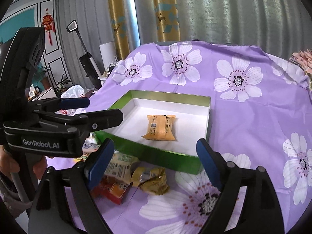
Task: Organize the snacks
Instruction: 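Lower the packet into the box, open the right gripper, withdraw, then reach the right gripper to the orange chip bag and grasp it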
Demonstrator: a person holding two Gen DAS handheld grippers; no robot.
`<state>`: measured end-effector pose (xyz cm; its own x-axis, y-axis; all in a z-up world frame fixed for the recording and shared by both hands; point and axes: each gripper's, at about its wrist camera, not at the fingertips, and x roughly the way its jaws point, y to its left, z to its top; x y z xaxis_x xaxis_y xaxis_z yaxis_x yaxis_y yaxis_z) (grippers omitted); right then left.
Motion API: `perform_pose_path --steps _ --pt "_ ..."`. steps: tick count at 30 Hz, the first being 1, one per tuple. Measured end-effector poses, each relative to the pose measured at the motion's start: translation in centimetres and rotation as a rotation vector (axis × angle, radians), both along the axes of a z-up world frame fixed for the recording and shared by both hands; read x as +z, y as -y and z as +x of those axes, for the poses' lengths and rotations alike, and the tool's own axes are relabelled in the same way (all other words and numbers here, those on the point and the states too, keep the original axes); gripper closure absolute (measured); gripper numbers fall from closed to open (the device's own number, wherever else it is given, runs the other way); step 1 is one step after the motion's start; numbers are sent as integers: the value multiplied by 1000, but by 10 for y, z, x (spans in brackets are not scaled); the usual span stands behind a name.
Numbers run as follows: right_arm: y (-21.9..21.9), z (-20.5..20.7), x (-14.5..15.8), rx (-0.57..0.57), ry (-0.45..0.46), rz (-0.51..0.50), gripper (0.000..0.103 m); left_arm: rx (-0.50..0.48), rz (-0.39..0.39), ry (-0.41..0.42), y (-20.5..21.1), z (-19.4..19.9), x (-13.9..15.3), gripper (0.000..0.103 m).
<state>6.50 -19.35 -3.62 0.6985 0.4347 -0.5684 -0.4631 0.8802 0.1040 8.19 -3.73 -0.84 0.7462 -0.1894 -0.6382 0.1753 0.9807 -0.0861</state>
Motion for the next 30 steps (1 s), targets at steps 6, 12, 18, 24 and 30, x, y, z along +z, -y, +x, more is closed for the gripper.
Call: perform_pose_path --steps 6,12,18,24,30 --pt "0 -20 11 7 26 -14 14 -1 7 42 1 -21 11 1" --pt "1 -39 20 -1 53 -18 8 -4 19 84 2 -39 21 1" --pt "-5 -54 26 5 69 -26 5 -6 6 95 0 -52 28 1" --pt "-9 -63 25 19 65 -25 4 1 -47 47 -12 -58 21 1" --pt "-10 -70 17 27 27 -15 4 58 -84 -6 -35 -60 11 1"
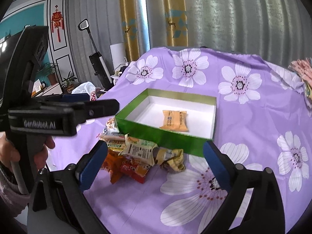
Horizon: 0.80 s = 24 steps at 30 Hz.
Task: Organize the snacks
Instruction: 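Reach the right gripper to the orange chip bag and grasp it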
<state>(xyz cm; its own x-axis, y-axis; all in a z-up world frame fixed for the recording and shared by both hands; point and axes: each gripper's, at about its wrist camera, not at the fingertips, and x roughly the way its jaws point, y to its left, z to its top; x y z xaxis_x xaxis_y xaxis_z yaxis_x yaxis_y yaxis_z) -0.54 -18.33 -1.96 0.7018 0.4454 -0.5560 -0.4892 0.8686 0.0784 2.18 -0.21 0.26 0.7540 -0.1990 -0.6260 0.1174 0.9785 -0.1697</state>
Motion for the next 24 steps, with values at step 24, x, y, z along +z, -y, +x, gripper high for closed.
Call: perform_pose_path --steps 24 --pt "-55 0 -96 168 -323 60 7 23 -104 -209 -52 -23 -93 1"
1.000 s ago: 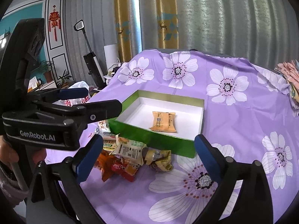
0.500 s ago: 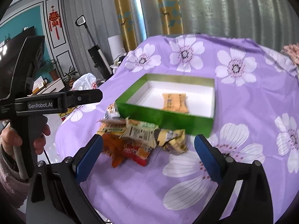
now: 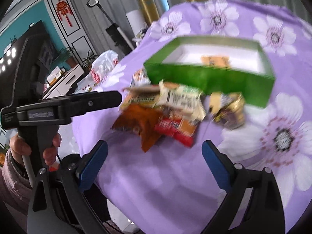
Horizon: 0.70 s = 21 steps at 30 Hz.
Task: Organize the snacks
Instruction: 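Reach the right gripper to the orange chip bag and grasp it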
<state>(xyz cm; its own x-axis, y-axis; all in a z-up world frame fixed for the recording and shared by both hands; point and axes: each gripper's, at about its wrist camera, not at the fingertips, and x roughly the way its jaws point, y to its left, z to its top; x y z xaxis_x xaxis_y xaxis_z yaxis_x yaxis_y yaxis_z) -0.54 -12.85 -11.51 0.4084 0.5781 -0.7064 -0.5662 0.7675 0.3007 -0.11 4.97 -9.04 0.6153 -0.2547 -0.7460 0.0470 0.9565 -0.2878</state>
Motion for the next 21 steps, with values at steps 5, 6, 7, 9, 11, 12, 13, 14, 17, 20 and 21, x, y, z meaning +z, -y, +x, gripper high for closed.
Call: perform_pose_path --steps 5,6,7,9,11,12,13,14,17,20,21 --pt "-11 4 -21 15 -62 18 14 -19 -61 -30 -1 3 -16 1" --pt "-12 6 -22 16 -70 22 17 -19 -76 -31 -2 3 -17 2" --pt "-15 8 -26 20 -82 27 21 -20 -91 -30 -3 3 -19 3" --pt "-19 11 -31 27 -99 32 25 -22 -93 -33 -5 5 -22 8" --pt "-23 13 -34 36 -113 36 28 -23 -106 -42 -7 6 -25 17" --pt "-25 14 -35 41 -118 39 30 -26 -118 -50 -8 7 -28 18" --pt "-26 15 -35 43 -120 42 31 -29 -127 -56 -8 8 -29 18" --pt "-28 16 -35 47 -122 47 32 -32 -133 -60 -8 9 -31 23" --pt "-34 22 -36 51 -122 49 38 -48 -161 -79 -8 13 -36 36" --pt "-41 27 -37 51 -123 33 47 -39 -174 -78 -12 13 -37 39" --pt "-43 28 -37 49 -116 25 53 -37 -178 -77 -14 14 -37 39"
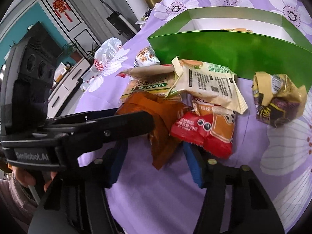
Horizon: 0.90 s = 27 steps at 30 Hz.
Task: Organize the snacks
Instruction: 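Reach the right gripper to the orange chip bag and grasp it, then lift the orange chip bag with the right gripper over the box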
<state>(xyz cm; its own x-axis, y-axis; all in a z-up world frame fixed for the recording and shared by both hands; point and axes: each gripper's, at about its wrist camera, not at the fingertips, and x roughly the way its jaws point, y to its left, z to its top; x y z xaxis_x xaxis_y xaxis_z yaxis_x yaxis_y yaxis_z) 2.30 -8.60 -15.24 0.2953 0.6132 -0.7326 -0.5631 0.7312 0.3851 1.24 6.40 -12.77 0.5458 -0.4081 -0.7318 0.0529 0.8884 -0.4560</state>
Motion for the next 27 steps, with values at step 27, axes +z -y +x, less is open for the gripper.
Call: perform_pose_path --steps 27 --pt "5 -6 65 41 193 114 90 -29 20 201 2 -3 80 47"
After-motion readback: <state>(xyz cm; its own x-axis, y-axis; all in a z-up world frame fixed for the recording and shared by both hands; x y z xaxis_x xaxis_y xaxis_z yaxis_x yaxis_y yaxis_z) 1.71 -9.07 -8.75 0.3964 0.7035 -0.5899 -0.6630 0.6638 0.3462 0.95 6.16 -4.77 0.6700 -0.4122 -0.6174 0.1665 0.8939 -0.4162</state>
